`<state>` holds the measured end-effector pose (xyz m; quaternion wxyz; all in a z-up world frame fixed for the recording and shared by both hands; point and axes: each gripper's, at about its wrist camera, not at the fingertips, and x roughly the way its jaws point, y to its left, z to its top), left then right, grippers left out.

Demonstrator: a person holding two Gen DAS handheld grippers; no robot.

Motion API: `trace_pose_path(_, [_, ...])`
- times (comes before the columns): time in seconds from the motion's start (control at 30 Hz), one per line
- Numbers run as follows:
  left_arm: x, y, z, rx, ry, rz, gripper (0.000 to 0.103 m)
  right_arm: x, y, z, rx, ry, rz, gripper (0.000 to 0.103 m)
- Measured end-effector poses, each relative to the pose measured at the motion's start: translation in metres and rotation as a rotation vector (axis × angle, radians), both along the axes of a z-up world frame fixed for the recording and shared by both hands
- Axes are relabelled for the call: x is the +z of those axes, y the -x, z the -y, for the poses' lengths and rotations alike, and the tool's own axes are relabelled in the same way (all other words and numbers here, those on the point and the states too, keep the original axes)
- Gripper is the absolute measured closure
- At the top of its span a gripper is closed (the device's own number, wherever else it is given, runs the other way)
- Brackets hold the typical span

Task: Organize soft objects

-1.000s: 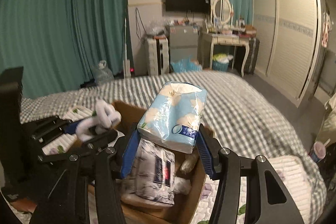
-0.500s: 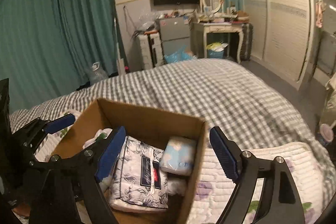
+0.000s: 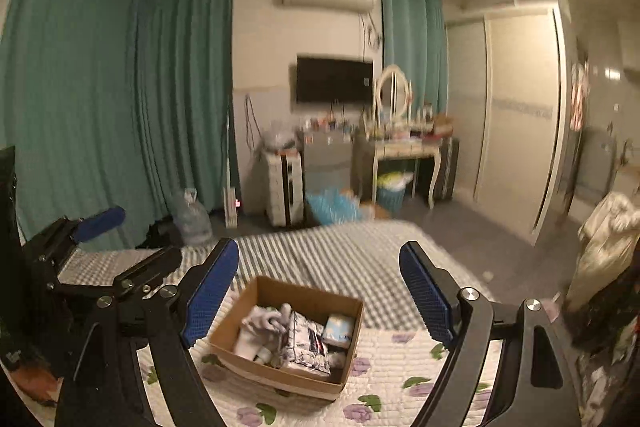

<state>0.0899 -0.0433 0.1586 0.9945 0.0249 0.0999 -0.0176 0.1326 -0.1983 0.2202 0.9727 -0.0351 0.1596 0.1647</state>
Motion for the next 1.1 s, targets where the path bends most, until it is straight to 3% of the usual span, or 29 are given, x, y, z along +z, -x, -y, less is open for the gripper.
trace_pose_path(0.07, [0.015,0.030,-0.003,0.001,-0.001,0.063,0.009,0.018,0.035,-0.002,-0.003,0.000,0.056,0.001])
trace_pose_path(0.2, [0.029,0.079,-0.011,0.012,-0.003,0.136,0.009,0.033,0.095,-0.001,-0.010,-0.026,0.148,0.000])
trace_pose_path(0.43, [0.001,0.119,-0.024,0.034,-0.006,0.145,0.009,0.004,0.150,-0.009,-0.003,-0.099,0.198,0.000])
trace_pose_path(0.63, [-0.056,0.105,-0.035,0.058,-0.002,0.086,0.009,-0.056,0.140,-0.012,-0.013,-0.117,0.179,0.000])
trace_pose_path(0.83, [-0.113,0.079,-0.035,0.088,-0.034,0.004,0.009,-0.127,0.110,-0.015,-0.031,-0.125,0.089,0.000])
trace_pose_path(0.93, [-0.127,0.071,-0.036,0.076,-0.016,-0.029,0.009,-0.153,0.092,-0.014,-0.051,-0.130,0.014,0.000])
trace_pose_path(1.1, [-0.138,0.067,-0.032,0.076,-0.018,-0.053,0.009,-0.169,0.081,-0.017,-0.071,-0.090,-0.016,0.000])
